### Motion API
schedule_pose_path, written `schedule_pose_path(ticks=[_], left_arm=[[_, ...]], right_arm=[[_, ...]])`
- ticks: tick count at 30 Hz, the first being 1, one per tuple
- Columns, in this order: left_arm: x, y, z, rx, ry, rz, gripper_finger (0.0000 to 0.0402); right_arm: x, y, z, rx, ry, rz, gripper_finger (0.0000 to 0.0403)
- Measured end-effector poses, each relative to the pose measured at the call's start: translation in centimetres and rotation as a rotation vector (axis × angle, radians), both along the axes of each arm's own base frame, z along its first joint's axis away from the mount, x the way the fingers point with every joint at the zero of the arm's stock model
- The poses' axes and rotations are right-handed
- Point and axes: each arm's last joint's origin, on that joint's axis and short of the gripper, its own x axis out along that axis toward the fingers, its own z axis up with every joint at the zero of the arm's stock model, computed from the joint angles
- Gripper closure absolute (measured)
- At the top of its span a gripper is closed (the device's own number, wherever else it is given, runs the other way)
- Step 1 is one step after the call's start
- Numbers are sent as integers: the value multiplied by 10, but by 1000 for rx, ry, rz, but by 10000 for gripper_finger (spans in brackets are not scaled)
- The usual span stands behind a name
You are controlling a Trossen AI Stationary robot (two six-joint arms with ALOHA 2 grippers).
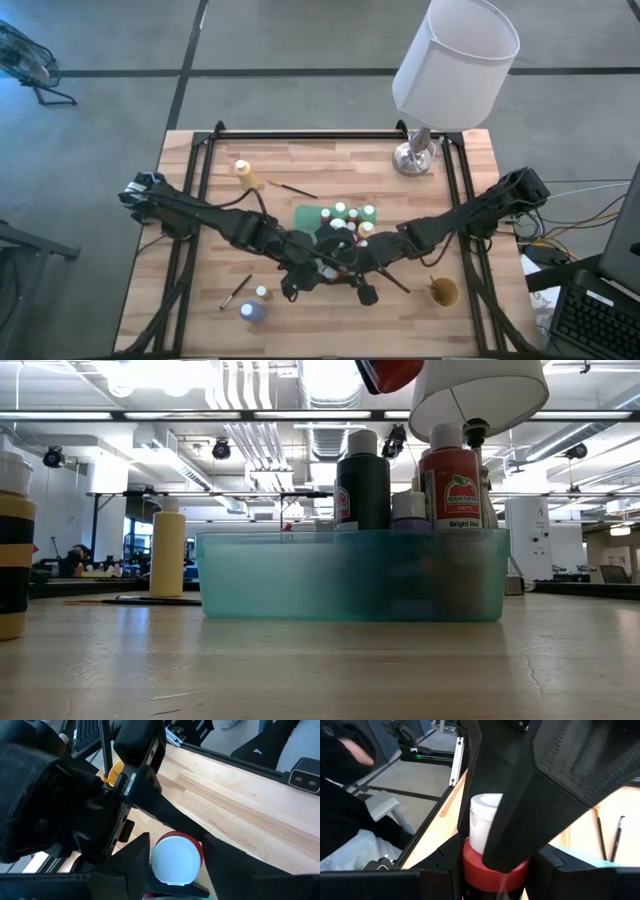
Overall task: Pick & Place Paint Supplies
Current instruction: Put the red paint bottle into the green bin
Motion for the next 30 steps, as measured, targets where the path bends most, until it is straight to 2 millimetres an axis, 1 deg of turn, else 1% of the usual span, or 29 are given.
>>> schedule_pose_path(ticks=[6,8,12,13,26,30], left_arm=[[0,0,0,5,1,1,223],[0,0,-1,6,2,2,236],[0,0,-1,6,11,4,277],[-1,0,-1,6,12,4,281],[-3,2,-1,10,24,27,281],[-8,4,4,20,31,68,281]], right_arm=[[0,0,0,-1,3,0,265],[0,0,0,-1,3,1,265],[0,0,-1,-5,7,1,267],[0,0,-1,-5,7,1,267],[0,0,-1,-3,7,0,255],[0,-1,1,-21,-13,0,235]])
